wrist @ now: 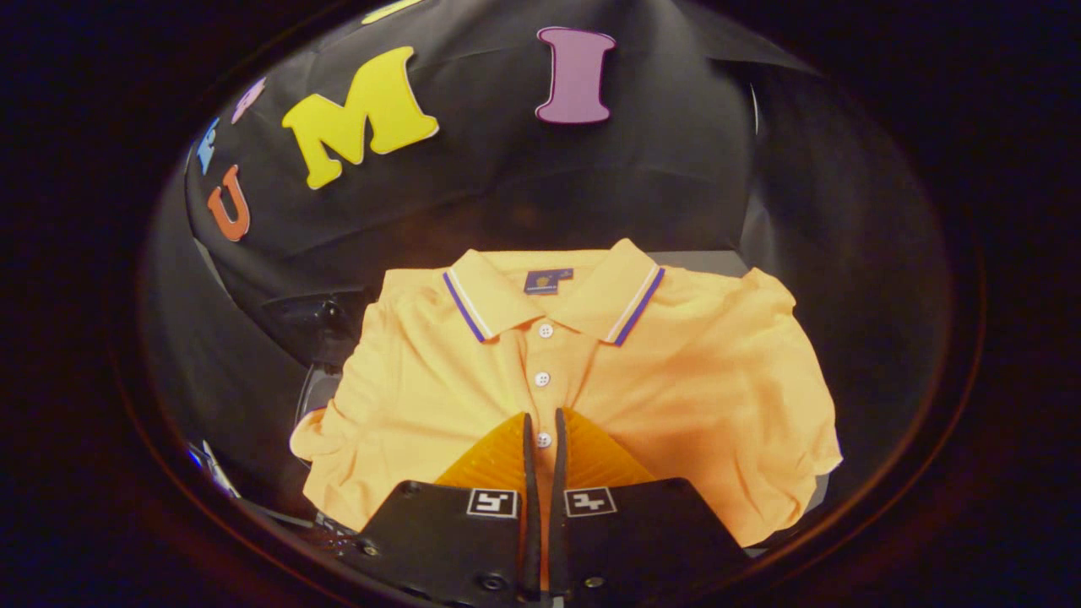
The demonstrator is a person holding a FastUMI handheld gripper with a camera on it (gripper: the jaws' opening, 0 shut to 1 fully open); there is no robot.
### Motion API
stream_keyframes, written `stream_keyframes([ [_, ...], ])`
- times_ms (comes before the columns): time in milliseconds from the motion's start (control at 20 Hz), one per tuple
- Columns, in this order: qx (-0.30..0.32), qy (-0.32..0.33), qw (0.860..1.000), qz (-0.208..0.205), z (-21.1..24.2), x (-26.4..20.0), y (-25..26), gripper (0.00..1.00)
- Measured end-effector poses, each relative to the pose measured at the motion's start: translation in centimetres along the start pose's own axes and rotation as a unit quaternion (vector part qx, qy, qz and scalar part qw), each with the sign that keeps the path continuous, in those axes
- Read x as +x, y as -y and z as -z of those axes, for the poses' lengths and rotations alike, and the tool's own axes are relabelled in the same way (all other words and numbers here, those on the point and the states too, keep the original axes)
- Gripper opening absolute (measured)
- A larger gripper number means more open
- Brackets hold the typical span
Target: Put the clothes into the washing machine and then close the washing machine lid.
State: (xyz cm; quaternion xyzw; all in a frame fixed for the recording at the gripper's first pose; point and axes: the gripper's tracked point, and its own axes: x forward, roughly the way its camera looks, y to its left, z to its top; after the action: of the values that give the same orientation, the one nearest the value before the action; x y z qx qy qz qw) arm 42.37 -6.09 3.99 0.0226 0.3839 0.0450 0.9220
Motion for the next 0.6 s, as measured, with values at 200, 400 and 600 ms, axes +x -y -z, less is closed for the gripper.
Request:
stream_keyframes([
  [200, -0.006, -0.002, 1.000, 0.020, -0.3, -0.2, -0.1, 0.07],
  [400, -0.009, 0.008, 1.000, 0.027, -1.5, -1.4, -0.6, 0.07],
  [600, 0.005, 0.026, 1.000, 0.010, -3.4, -3.3, -1.5, 0.07],
])
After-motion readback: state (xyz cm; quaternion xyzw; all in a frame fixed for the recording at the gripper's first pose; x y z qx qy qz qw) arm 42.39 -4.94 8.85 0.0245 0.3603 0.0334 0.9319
